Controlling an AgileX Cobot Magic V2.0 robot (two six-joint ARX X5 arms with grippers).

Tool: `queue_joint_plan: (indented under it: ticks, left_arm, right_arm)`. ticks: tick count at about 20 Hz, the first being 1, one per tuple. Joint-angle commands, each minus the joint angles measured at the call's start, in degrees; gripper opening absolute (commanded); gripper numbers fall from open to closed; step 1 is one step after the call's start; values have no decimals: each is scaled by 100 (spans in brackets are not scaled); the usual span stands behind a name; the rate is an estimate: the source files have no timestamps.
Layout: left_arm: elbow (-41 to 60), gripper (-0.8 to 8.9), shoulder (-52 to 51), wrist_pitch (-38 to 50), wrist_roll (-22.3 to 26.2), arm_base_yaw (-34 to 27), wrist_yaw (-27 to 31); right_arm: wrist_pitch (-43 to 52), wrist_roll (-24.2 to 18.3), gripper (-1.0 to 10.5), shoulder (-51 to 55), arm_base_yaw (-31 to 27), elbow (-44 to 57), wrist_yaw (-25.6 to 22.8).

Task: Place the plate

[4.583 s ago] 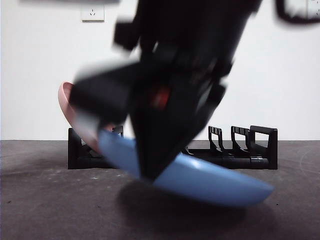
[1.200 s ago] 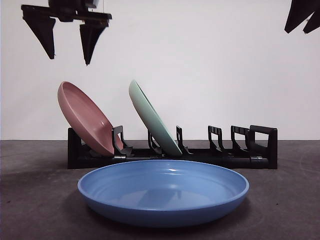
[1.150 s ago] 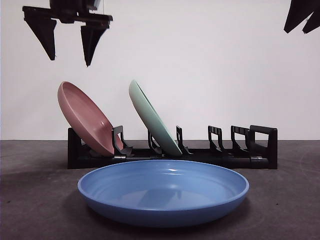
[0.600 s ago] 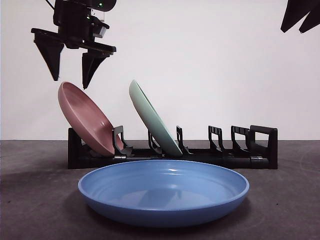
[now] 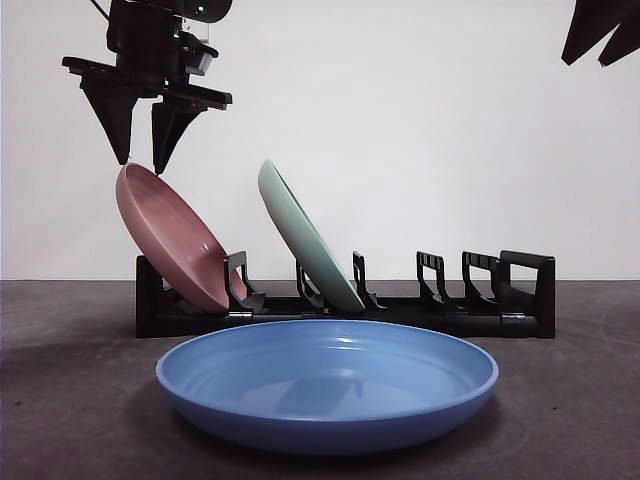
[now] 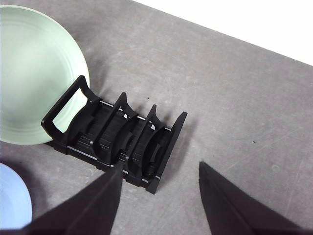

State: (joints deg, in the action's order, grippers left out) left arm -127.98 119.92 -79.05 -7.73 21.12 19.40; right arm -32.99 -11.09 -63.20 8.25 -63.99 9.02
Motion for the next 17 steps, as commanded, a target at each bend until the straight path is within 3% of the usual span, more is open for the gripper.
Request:
queue_joint_plan:
  ticks: [1, 7, 11, 17]
  left_arm:
    - [-175, 168, 138, 9, -50, -13, 35]
    - [-175, 135, 319, -177, -52, -22, 33]
    - [-175, 27, 339, -179, -48, -22, 33]
    - [-195, 19, 339, -221, 0, -20, 33]
  right_arm:
    - [35, 20, 242, -35, 20, -85, -2]
    - [35, 22, 242, -35, 20, -85, -2]
    - [31, 22, 242, -35, 20, -83, -2]
    - [15, 22, 242, -35, 20, -85, -2]
